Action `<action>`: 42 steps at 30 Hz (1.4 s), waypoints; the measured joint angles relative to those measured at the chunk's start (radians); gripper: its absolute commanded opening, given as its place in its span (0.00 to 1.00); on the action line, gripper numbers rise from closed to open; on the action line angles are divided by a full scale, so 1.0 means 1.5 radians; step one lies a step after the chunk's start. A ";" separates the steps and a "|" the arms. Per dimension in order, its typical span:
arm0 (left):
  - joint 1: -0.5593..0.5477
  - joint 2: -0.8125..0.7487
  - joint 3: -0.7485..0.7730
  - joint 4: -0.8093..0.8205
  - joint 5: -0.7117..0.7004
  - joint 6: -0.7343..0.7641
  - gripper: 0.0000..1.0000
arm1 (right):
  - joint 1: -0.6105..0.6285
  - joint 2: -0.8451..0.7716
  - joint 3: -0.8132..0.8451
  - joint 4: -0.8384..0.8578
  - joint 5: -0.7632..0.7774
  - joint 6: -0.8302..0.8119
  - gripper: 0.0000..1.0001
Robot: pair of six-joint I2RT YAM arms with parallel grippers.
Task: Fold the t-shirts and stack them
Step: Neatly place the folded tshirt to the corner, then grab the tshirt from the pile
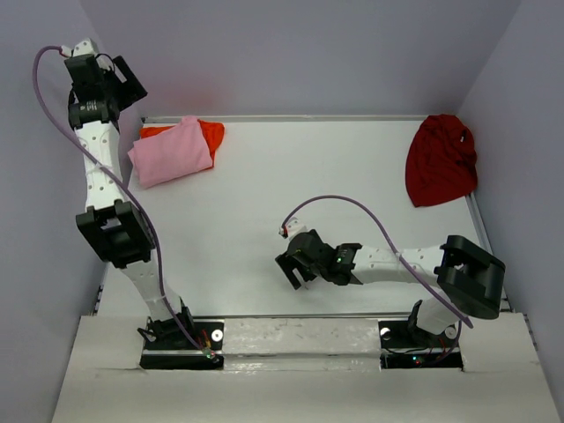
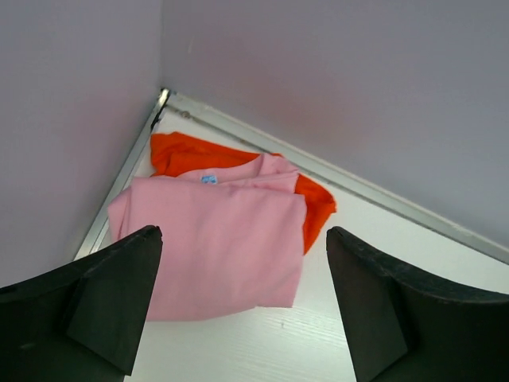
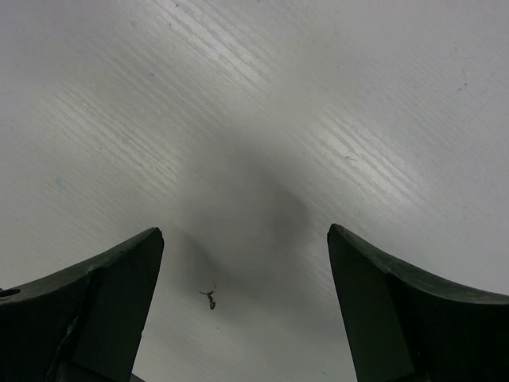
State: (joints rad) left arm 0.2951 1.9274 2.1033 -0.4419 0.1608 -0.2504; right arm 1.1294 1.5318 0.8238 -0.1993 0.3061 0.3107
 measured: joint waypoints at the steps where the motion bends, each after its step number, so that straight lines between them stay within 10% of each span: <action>1: -0.006 -0.021 -0.003 0.004 0.004 -0.001 0.94 | 0.000 0.000 0.000 0.000 0.000 0.000 0.89; 13: -0.236 -0.396 -0.481 0.178 0.047 0.007 0.96 | -0.007 -0.001 0.084 -0.006 0.067 -0.004 0.92; 20: -0.257 -0.584 -0.765 0.248 0.060 -0.017 0.96 | -0.173 0.053 0.284 -0.021 0.006 0.004 0.91; 30: -0.334 -0.618 -0.861 0.297 0.056 0.003 0.96 | -0.406 0.306 0.661 -0.159 -0.018 0.017 0.91; 42: -0.341 -0.638 -0.864 0.316 0.083 0.004 0.96 | -0.651 0.371 0.735 -0.269 0.099 0.072 0.92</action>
State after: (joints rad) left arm -0.2157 0.9707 0.8078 0.0326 0.2848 -0.2443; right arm 0.1535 2.0876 1.9263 -0.6029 0.4553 0.4187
